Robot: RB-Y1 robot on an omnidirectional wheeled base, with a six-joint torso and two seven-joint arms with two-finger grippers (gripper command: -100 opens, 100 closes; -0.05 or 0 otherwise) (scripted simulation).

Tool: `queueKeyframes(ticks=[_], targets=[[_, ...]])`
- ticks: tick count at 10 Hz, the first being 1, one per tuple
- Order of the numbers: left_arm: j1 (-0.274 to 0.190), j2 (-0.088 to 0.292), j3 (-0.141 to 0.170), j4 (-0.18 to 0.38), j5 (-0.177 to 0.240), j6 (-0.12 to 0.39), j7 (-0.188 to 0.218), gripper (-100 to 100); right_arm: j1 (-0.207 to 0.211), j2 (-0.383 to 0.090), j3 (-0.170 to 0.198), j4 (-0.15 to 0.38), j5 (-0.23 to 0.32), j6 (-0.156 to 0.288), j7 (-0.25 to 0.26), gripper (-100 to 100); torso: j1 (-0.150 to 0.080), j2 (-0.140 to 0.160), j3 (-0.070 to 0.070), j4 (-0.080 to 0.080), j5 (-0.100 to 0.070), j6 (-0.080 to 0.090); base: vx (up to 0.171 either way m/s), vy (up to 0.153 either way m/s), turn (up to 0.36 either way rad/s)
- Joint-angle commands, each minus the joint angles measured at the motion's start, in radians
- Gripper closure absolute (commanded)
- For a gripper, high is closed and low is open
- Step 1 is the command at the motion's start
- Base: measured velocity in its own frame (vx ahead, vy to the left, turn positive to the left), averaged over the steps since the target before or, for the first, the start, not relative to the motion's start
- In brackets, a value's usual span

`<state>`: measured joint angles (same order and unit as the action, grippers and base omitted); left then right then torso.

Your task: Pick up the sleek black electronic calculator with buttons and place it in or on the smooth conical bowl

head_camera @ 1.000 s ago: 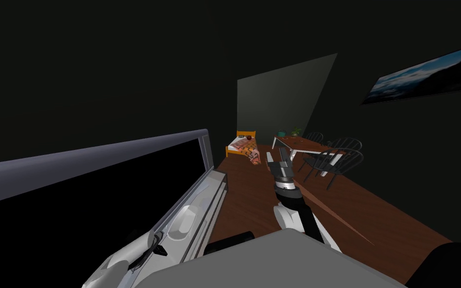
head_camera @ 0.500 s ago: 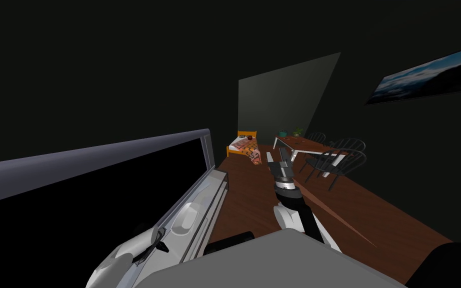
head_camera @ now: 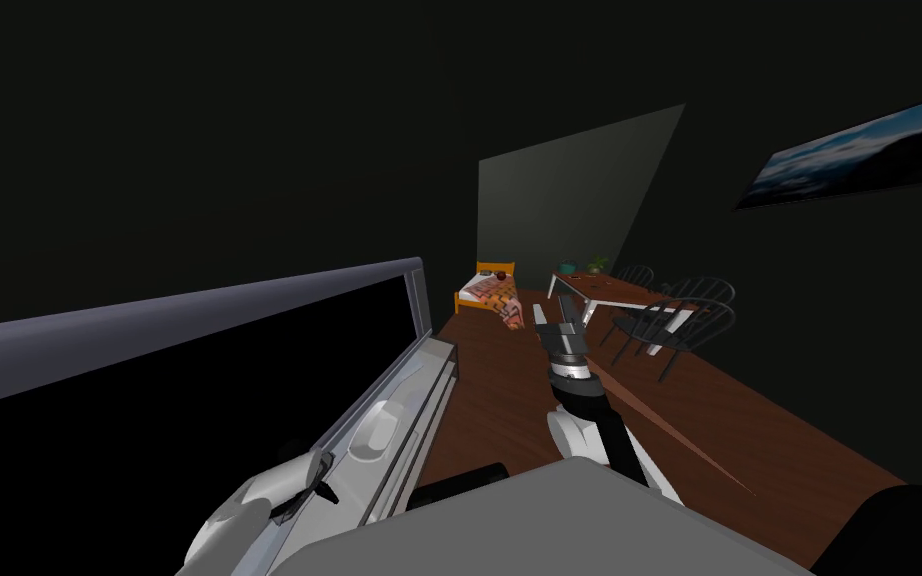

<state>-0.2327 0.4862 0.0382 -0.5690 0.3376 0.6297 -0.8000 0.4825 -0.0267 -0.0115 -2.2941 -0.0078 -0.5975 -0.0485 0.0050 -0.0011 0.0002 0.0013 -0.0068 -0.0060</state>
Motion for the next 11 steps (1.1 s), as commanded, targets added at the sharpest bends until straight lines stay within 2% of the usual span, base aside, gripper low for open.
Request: queueKeyframes(ticks=[1, 2, 3, 7, 8, 11], targets=[[0.0, 0.0, 0.0, 0.0, 0.0, 0.0, 0.0, 100, 0.0, 0.0, 0.0, 0.0, 0.0, 0.0, 0.0, 0, 0.0, 0.0, 0.0, 0.0, 0.0, 0.0, -0.005, 0.003, 0.001], [0.001, 0.0, -0.002, -0.001, 0.0, 0.001, 0.002, 0, 0.0, 0.0, 0.0, 0.0, 0.0, 0.0, 0.0, 0, 0.0, -0.001, 0.0, 0.0, 0.0, 0.0, 0.0, 0.0, 0.0], [0.013, -0.014, 0.024, -0.011, -0.012, -0.041, -0.008, 100, 0.0, 0.0, 0.0, 0.0, 0.0, 0.0, 0.0, 0, -0.001, -0.001, -0.001, 0.0, 0.0, 0.0, 0.036, -0.045, 0.205], [0.041, -0.049, 0.086, -0.035, -0.042, -0.143, -0.035, 100, 0.0, 0.0, 0.0, 0.0, 0.0, 0.0, 0.0, 0, -0.008, -0.004, -0.002, 0.001, -0.002, 0.0, 0.058, -0.103, 0.202], [0.041, -0.049, 0.086, -0.035, -0.042, -0.147, -0.035, 100, 0.0, 0.0, 0.0, 0.0, 0.0, 0.0, 0.0, 0, -0.008, -0.005, -0.002, 0.001, -0.002, 0.001, 0.054, -0.063, 0.069], [0.068, -0.085, 0.147, -0.059, -0.076, -0.246, -0.066, 100, 0.0, 0.0, 0.0, 0.0, 0.0, 0.0, 0.0, 0, -0.007, -0.003, 0.0, 0.002, -0.002, -0.001, 0.055, -0.097, 0.236]])
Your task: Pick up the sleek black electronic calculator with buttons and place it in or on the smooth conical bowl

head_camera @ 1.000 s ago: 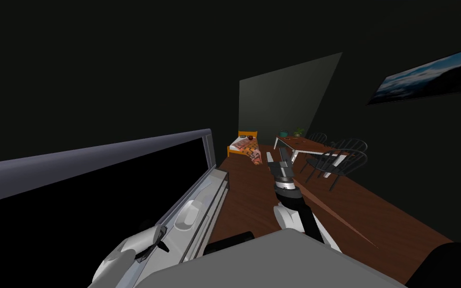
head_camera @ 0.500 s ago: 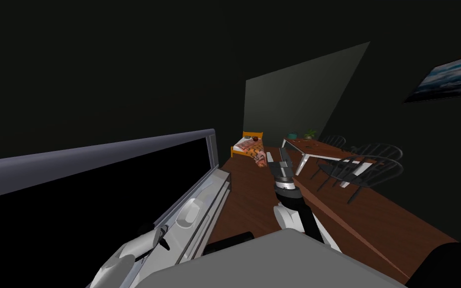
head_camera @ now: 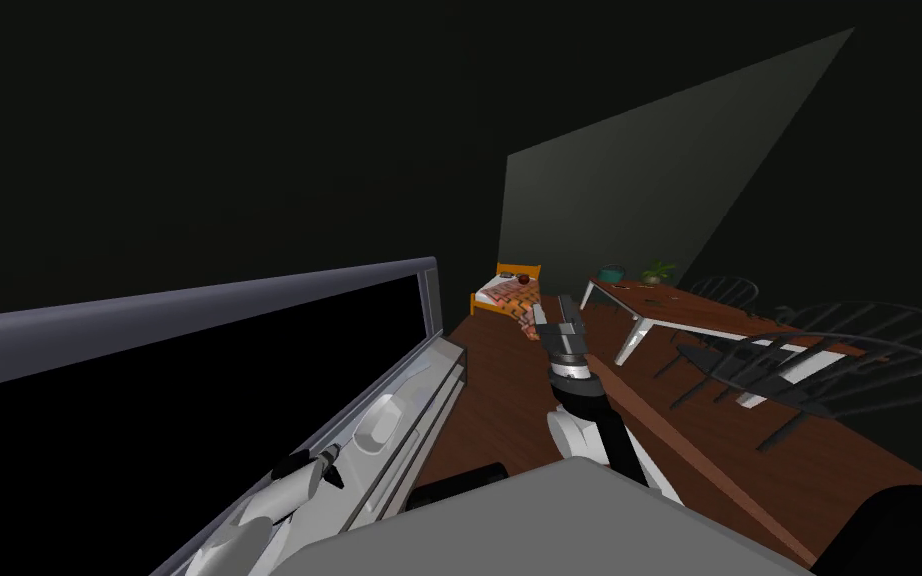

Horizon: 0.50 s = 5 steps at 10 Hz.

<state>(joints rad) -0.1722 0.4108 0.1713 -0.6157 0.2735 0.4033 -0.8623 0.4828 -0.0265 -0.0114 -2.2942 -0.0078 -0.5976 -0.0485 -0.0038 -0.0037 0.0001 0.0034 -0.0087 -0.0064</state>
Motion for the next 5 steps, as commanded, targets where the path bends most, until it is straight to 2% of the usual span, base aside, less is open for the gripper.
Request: queueKeyframes(ticks=[1, 3, 4, 5], targets=[[0.008, -0.009, 0.014, -0.012, -0.012, -0.035, -0.003, 100, 0.0, 0.0, 0.0, 0.0, 0.0, 0.0, 0.0, 0, 0.0, 0.0, 0.0, 0.0, 0.0, 0.0, 0.058, -0.094, 0.102], [0.027, -0.035, 0.058, -0.028, -0.04, -0.112, -0.029, 100, 0.0, 0.0, 0.0, 0.0, 0.0, 0.0, 0.0, 0, 0.003, 0.0, 0.0, 0.001, 0.0, 0.001, 0.074, -0.077, 0.231], [0.027, -0.035, 0.058, -0.028, -0.04, -0.122, -0.029, 100, 0.0, 0.0, 0.0, 0.0, 0.0, 0.0, 0.0, 0, 0.002, -0.001, 0.0, 0.001, 0.0, 0.0, 0.063, -0.084, 0.143], [0.036, -0.049, 0.079, -0.036, -0.055, -0.154, -0.042, 100, 0.0, 0.0, 0.0, 0.0, 0.0, 0.0, 0.0, 0, 0.003, 0.0, 0.001, 0.002, 0.0, 0.002, 0.042, -0.092, 0.152]])
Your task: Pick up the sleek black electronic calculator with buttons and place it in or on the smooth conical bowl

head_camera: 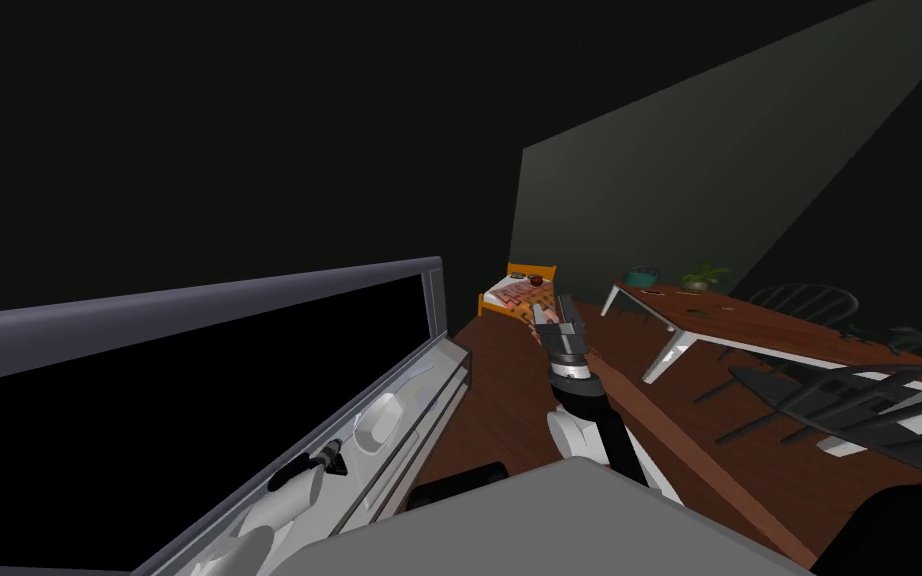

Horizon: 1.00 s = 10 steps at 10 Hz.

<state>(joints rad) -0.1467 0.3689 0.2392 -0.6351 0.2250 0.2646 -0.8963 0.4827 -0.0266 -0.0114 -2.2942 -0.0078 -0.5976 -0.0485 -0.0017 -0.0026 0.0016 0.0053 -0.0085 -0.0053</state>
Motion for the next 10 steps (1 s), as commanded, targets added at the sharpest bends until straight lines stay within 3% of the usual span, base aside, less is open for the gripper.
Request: queueKeyframes(ticks=[1, 2, 5, 10], targets=[[0.01, -0.007, 0.012, -0.016, -0.007, -0.03, -0.008, 100, 0.0, 0.0, 0.0, 0.0, 0.0, 0.0, 0.0, 0, 0.0, 0.0, 0.0, 0.0, 0.0, 0.0, 0.036, -0.083, 0.127], [0.02, -0.02, 0.033, -0.023, -0.023, -0.071, -0.022, 100, 0.0, 0.0, 0.0, 0.0, 0.0, 0.0, 0.0, 0, 0.001, 0.001, 0.001, 0.001, 0.0, 0.0, 0.044, -0.081, 0.23], [0.028, -0.034, 0.053, -0.029, -0.04, -0.127, -0.037, 100, 0.0, 0.0, 0.0, 0.0, 0.0, 0.0, 0.0, 0, 0.001, 0.001, 0.001, 0.001, 0.0, -0.001, 0.043, -0.076, 0.141], [0.052, -0.074, 0.109, -0.043, -0.097, -0.267, -0.08, 100, 0.0, 0.0, 0.0, 0.0, 0.0, 0.0, 0.0, 0, 0.002, 0.001, 0.001, 0.001, 0.0, -0.001, 0.043, -0.078, 0.17]])
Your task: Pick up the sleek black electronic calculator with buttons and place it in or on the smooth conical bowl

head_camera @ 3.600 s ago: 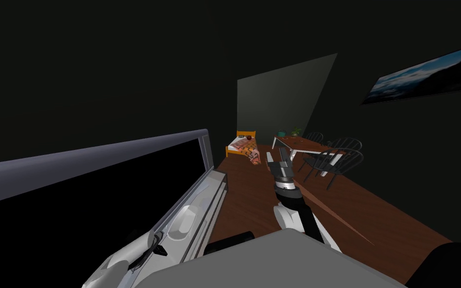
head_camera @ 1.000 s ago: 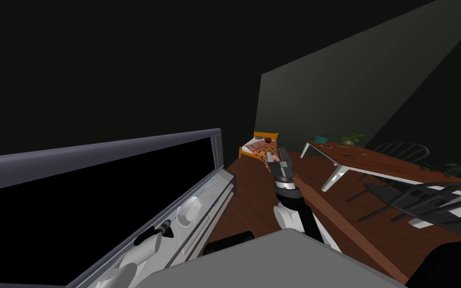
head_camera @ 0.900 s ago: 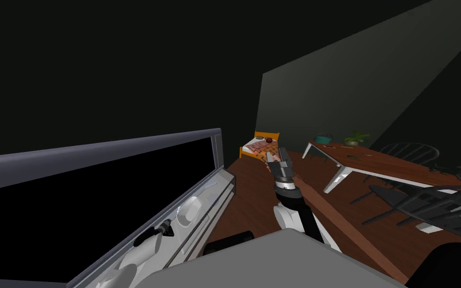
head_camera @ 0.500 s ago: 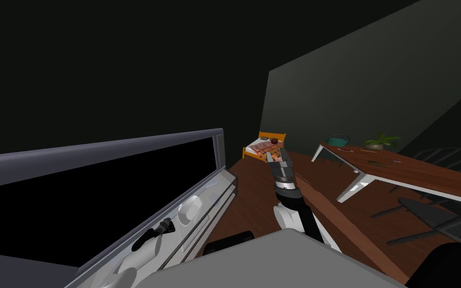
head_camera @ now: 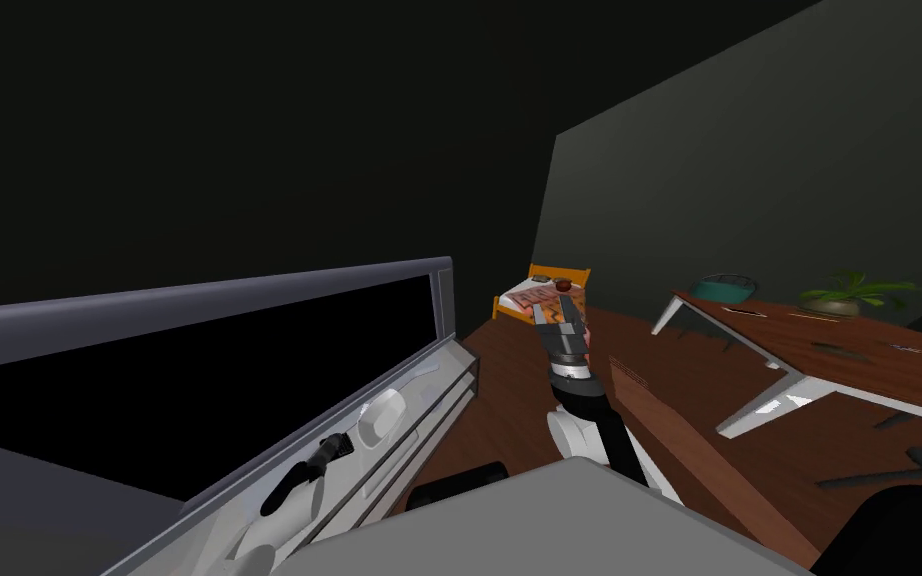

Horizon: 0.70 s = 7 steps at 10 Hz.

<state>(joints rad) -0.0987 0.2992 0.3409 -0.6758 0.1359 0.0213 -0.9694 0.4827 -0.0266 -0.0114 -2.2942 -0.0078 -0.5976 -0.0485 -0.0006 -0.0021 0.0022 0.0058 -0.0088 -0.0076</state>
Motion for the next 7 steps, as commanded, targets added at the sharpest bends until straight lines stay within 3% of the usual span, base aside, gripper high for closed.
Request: queueKeyframes(ticks=[1, 3, 7], targets=[[0.004, -0.004, 0.007, -0.002, -0.008, -0.036, -0.007, 100, 0.0, 0.0, 0.0, 0.0, 0.0, 0.0, 0.0, 0, 0.0, 0.0, 0.0, 0.0, 0.0, 0.0, 0.058, -0.078, 0.12], [0.017, -0.03, 0.037, -0.006, -0.05, -0.11, -0.037, 100, 0.0, 0.0, 0.0, 0.0, 0.0, 0.0, 0.0, 0, 0.0, -0.001, -0.001, 0.0, 0.0, 0.0, 0.071, -0.1, 0.246], [0.026, -0.053, 0.06, -0.005, -0.094, -0.221, -0.067, 100, 0.0, 0.0, 0.0, 0.0, 0.0, 0.0, 0.0, 0, 0.0, -0.001, -0.001, -0.001, -0.001, 0.001, 0.052, -0.08, 0.166]])
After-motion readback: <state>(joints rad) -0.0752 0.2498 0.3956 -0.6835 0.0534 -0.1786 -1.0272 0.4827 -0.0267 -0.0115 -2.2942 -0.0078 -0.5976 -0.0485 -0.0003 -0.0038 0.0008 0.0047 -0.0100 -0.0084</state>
